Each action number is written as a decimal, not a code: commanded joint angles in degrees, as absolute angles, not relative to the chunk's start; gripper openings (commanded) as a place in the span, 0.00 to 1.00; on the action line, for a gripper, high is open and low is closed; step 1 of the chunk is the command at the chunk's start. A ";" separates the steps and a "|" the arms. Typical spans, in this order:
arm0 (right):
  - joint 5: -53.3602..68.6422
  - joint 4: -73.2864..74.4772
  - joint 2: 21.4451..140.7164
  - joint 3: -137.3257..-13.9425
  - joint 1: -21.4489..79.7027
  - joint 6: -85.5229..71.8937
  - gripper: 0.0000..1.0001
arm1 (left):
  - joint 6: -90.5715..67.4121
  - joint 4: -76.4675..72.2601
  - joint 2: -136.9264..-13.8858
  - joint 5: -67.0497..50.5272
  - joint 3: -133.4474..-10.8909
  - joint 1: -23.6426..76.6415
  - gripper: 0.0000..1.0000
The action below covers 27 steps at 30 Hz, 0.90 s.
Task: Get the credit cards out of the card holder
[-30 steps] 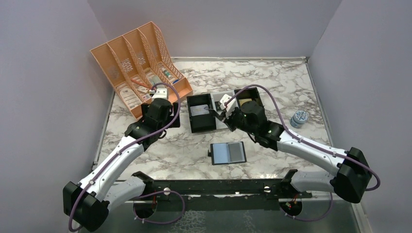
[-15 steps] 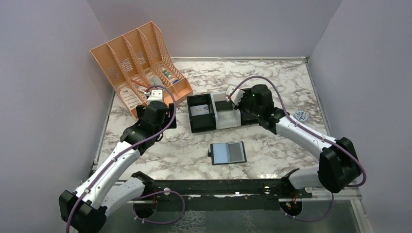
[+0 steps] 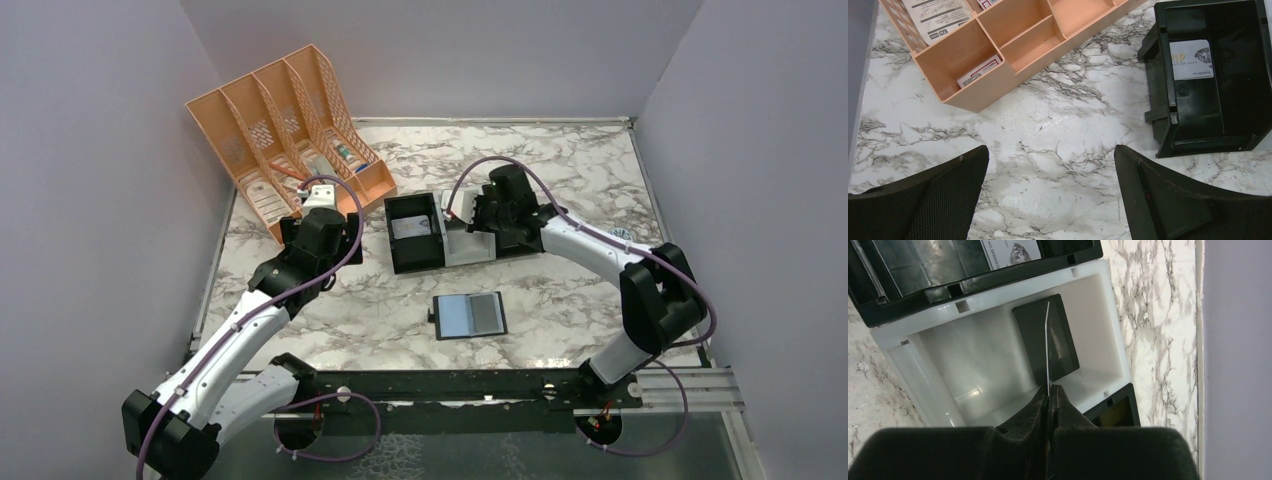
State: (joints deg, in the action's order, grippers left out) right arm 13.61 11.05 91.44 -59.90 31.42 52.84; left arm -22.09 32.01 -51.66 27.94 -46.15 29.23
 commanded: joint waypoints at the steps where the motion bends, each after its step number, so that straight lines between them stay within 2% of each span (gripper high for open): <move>1: 14.30 11.01 93.42 -63.04 31.46 52.82 0.01 | -21.24 32.53 -52.11 29.46 -45.62 28.83 0.99; 6: 8.95 9.10 95.33 -64.08 31.46 52.93 0.01 | -21.31 32.70 -51.37 29.97 -45.66 28.83 0.99; 27: 7.99 2.31 102.17 -65.76 31.49 56.52 0.01 | -21.37 32.36 -48.45 29.87 -45.32 28.87 0.99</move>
State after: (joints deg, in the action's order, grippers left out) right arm 8.25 6.61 102.19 -64.07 31.42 54.35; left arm -22.06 32.08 -48.90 28.69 -46.13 29.19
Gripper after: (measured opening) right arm 0.015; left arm 0.991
